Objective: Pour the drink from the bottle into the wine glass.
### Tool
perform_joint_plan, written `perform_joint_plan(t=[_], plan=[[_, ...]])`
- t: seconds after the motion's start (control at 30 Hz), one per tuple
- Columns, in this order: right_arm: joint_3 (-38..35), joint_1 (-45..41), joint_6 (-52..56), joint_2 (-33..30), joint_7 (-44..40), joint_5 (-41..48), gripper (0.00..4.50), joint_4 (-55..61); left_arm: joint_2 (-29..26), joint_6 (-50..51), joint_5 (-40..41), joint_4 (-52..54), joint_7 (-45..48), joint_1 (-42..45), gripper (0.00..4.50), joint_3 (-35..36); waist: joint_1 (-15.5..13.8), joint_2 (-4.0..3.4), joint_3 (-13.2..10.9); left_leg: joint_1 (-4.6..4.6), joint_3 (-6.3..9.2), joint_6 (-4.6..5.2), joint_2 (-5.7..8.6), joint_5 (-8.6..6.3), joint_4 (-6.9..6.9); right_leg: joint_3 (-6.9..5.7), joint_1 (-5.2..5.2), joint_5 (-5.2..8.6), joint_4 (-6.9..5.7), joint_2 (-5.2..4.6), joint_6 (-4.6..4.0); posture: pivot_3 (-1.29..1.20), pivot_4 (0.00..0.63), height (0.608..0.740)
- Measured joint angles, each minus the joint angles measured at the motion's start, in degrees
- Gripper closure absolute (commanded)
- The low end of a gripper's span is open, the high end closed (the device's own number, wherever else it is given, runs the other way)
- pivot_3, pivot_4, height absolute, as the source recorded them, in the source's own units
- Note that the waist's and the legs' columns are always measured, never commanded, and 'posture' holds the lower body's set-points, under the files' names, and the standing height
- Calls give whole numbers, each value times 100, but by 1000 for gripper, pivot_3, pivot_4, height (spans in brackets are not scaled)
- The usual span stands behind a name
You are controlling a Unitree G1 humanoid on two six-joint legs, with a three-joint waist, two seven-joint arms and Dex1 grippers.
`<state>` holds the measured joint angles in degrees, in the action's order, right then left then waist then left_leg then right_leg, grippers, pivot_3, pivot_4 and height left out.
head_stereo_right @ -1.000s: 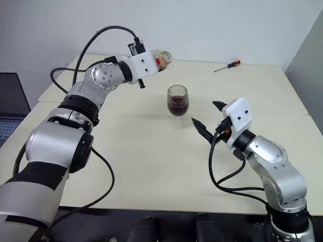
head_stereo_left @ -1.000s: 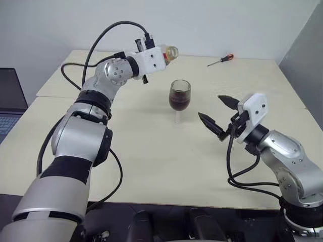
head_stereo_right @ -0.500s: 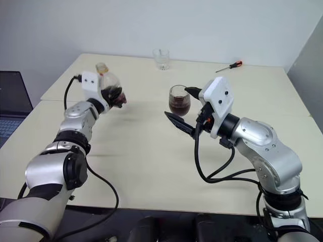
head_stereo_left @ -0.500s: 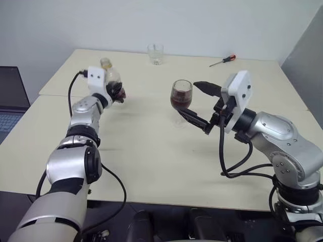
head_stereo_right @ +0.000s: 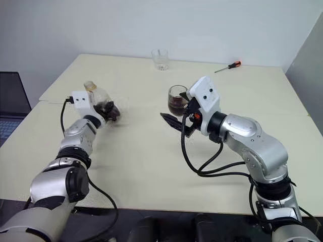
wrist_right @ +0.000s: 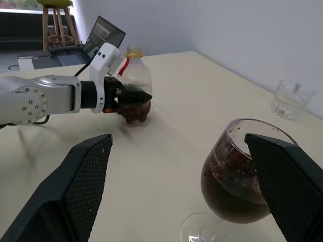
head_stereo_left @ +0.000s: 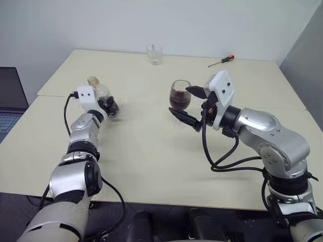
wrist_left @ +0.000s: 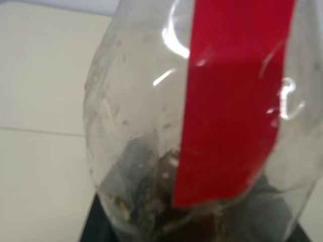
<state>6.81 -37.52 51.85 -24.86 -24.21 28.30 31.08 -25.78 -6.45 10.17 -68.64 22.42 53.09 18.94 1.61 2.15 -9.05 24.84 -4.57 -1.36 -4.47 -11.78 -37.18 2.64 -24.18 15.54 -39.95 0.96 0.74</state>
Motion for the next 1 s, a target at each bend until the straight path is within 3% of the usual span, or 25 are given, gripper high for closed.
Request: perform_joint_plan(t=[0.17, 0.2, 0.4, 0.57, 0.8, 1.0], plan=[[7, 0, 0, 1, -5, -26, 0, 0, 26, 73, 0, 318, -112, -271, 171, -46, 3, 0, 0, -2, 0, 0, 0, 0, 2, 1, 1, 0, 0, 0, 0, 0, 150, 740], [7, 0, -1, 1, -15, -33, 0, 0, 37, 116, 7, 365, -137, -316, 51, -47, 3, 0, 0, -1, 0, 0, 0, 0, 1, 1, 0, 0, 0, 0, 0, 0, 150, 740], [6, 1, -29, -59, -97, -58, 0, -2, 62, 340, 44, 829, -124, -448, 51, -80, 2, 1, 0, -1, 0, 0, 0, 0, 2, 1, 0, 0, 0, 0, 0, 0, 150, 740], [5, 3, -39, -286, -306, -56, 0, -6, -134, 942, 84, 1954, 232, -925, 51, -234, 16, 0, 0, -3, -1, 0, -1, 0, 5, 3, 0, 0, 0, 0, -1, 0, 150, 740], [-114, 0, -98, -711, -753, 3, 0, -25, -989, 2493, 519, 4260, 877, -1878, 51, -262, 21, 1, 0, -7, 2, -1, -6, 0, 8, -2, 1, 4, -2, 0, -7, 0, 150, 740], [-374, 3, -196, -1205, -1321, 134, 0, -282, -1794, 3278, 990, 5368, 1863, -2232, 51, -269, 7, 7, -3, -6, 2, 0, -6, 0, 9, -5, 1, 6, 3, -2, -10, 0, 150, 740]])
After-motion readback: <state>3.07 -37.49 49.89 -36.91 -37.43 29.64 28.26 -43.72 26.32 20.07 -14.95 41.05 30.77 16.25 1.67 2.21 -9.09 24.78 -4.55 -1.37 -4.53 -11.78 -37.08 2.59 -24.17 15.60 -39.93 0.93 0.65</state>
